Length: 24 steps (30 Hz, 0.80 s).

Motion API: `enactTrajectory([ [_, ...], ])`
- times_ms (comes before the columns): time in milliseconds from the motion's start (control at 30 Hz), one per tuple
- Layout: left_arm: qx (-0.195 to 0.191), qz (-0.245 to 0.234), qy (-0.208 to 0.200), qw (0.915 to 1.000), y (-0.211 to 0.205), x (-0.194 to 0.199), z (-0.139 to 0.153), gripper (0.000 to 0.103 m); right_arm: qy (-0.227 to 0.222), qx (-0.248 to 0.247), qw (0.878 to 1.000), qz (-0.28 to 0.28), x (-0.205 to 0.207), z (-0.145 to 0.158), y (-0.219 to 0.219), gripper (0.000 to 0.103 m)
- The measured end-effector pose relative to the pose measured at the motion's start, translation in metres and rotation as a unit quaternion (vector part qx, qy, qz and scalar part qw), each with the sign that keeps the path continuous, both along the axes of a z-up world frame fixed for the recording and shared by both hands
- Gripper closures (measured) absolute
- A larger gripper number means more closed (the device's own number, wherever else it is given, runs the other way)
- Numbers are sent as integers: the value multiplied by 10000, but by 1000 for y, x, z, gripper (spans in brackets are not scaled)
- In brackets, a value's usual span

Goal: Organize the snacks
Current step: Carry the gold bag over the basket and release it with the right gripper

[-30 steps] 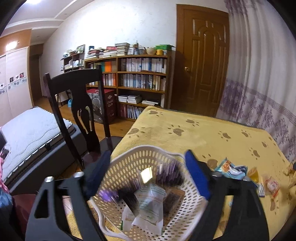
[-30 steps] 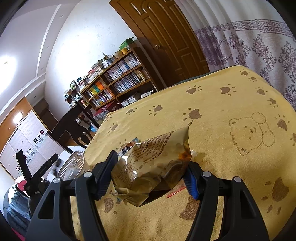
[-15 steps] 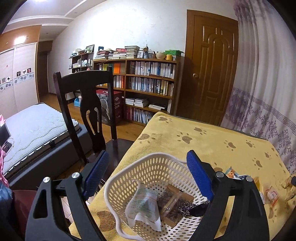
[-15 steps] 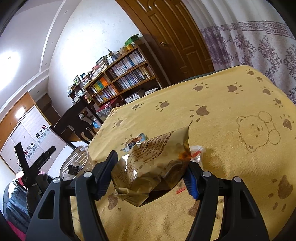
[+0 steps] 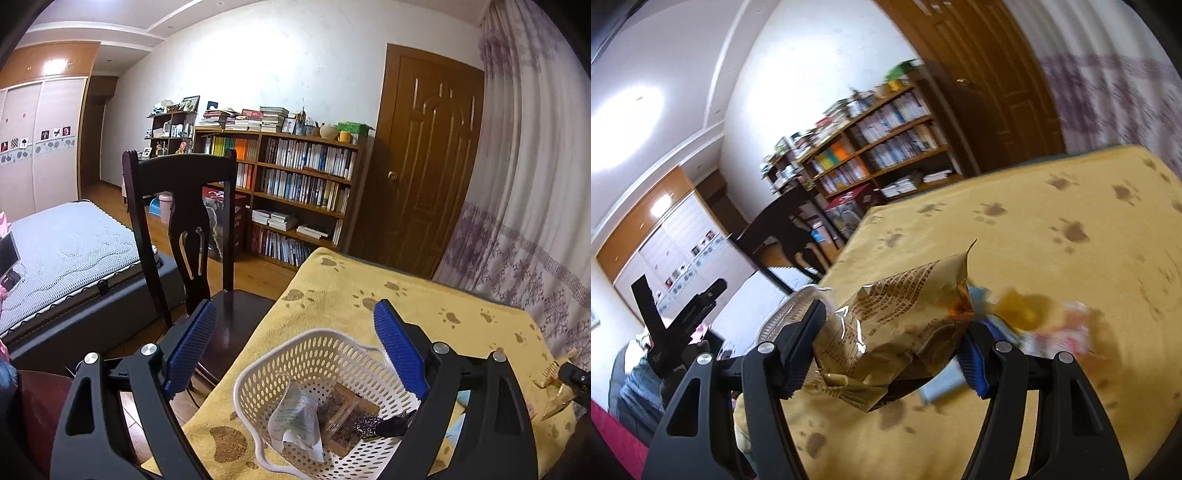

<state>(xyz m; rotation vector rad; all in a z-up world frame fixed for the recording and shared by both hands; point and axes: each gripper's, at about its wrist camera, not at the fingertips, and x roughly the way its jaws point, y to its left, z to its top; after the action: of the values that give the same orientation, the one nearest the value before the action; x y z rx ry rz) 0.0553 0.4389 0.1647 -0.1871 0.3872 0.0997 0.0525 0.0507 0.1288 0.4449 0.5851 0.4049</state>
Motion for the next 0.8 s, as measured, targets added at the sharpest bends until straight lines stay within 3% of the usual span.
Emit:
enactTrajectory([
  [467, -358, 272, -217, 9988, 31, -10, 14, 11, 285, -543, 9926, 1047, 48, 18, 155, 37],
  [800, -584, 311, -243, 9975, 43, -10, 13, 11, 611, -609, 9878, 1299, 78, 15, 216, 31],
])
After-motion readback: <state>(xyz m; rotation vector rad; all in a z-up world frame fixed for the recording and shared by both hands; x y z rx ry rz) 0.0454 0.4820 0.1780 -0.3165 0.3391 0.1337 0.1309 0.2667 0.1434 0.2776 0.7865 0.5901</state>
